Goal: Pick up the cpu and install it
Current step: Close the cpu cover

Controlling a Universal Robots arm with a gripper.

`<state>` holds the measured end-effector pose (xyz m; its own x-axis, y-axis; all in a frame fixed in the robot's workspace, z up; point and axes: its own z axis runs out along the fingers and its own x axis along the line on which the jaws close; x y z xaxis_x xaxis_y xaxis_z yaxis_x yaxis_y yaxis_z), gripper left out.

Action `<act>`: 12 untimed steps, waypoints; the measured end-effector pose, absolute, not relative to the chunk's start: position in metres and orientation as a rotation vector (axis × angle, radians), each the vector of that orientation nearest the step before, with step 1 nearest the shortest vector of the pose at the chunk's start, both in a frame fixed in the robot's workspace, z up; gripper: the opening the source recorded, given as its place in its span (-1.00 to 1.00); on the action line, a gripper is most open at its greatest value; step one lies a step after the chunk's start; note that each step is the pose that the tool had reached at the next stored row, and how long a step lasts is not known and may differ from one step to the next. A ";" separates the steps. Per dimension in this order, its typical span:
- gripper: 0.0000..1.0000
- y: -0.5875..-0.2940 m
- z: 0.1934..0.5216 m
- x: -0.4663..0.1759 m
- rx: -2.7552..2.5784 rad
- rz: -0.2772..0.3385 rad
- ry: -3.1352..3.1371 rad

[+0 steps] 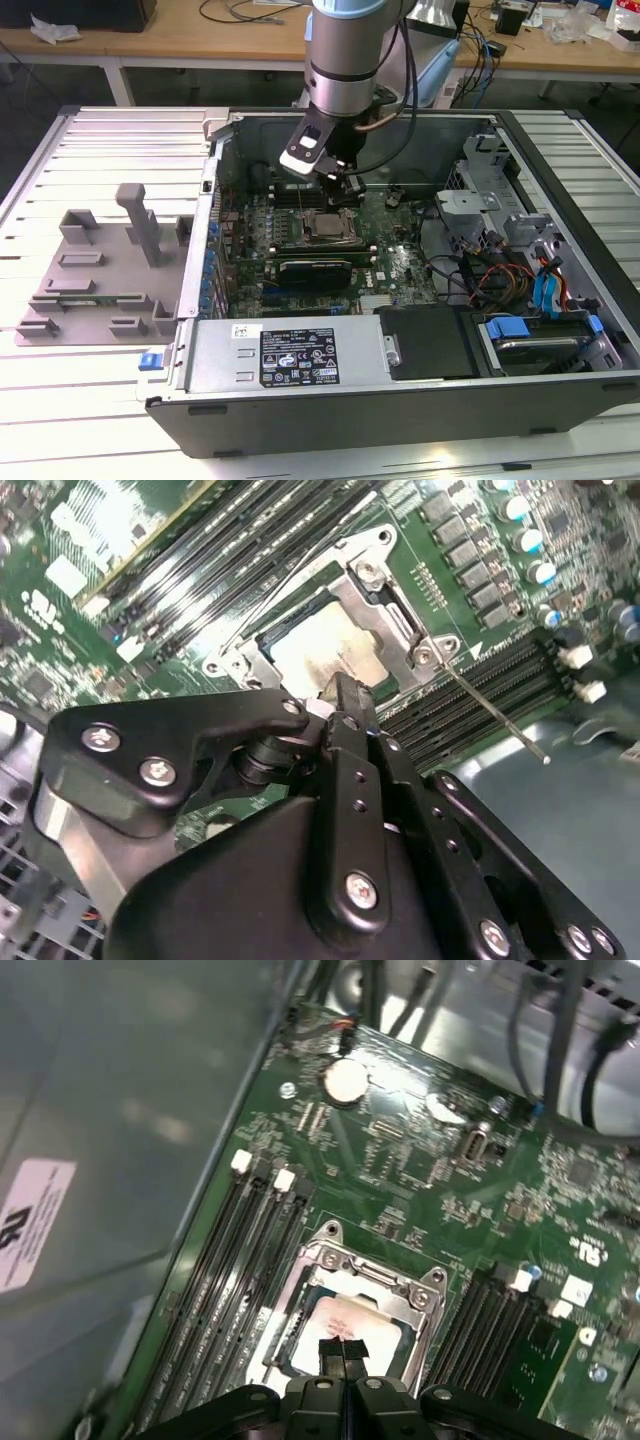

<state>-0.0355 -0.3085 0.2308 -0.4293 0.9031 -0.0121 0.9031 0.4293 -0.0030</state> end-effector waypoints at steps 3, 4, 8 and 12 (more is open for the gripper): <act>-0.79 -0.308 0.231 -0.035 1.592 -0.014 2.698; -0.79 -0.308 0.231 -0.035 1.517 -0.013 2.741; -0.79 -0.308 0.231 -0.035 1.357 -0.012 2.823; -0.79 -0.308 0.231 -0.035 1.236 -0.012 2.877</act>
<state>-0.0355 -0.3085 0.2308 -0.6885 0.7251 -0.0121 0.7252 0.6886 -0.0030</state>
